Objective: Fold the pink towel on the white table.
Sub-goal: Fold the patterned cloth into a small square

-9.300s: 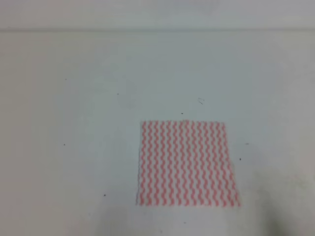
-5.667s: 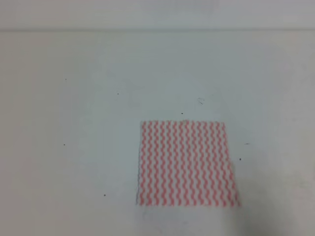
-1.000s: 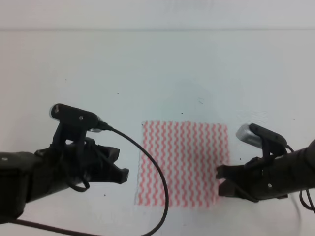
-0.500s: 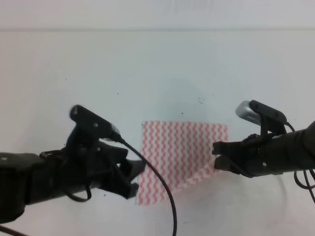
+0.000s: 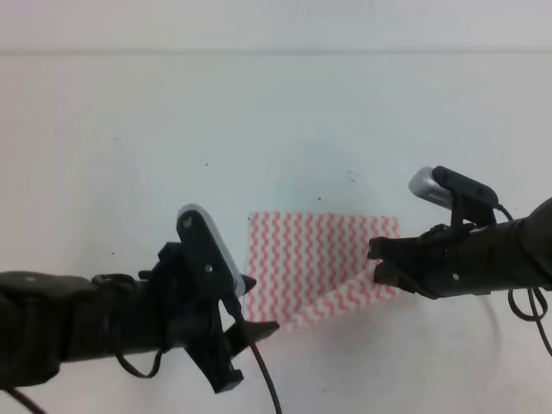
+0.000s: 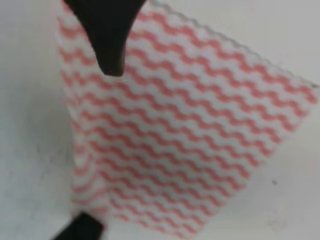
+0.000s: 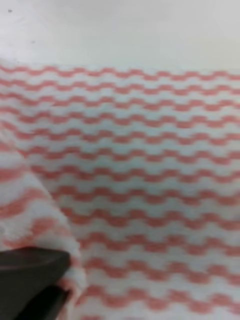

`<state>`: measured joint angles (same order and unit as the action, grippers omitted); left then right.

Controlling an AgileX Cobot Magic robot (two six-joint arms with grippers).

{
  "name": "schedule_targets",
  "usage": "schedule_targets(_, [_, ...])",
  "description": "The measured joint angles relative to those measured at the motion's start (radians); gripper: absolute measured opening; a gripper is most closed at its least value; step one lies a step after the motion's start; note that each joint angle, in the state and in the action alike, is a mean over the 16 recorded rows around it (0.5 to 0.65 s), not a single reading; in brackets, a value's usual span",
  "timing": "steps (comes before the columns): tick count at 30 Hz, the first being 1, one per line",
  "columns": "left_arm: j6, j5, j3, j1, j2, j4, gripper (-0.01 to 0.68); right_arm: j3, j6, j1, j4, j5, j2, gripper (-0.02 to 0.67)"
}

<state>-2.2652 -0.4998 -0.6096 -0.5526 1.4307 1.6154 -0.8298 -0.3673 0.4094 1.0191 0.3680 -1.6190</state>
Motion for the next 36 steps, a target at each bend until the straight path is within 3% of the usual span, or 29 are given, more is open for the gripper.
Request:
schedule_targets(30, [-0.204, 0.092, -0.005, 0.0, 0.236, 0.06, 0.418, 0.0, -0.019, 0.0, 0.005, -0.039, 0.002, -0.016])
schedule_targets(36, [-0.216, 0.129, -0.005, 0.0, 0.25, 0.062, 0.391, 0.0, -0.025, 0.0, 0.006, -0.039, 0.004, -0.017])
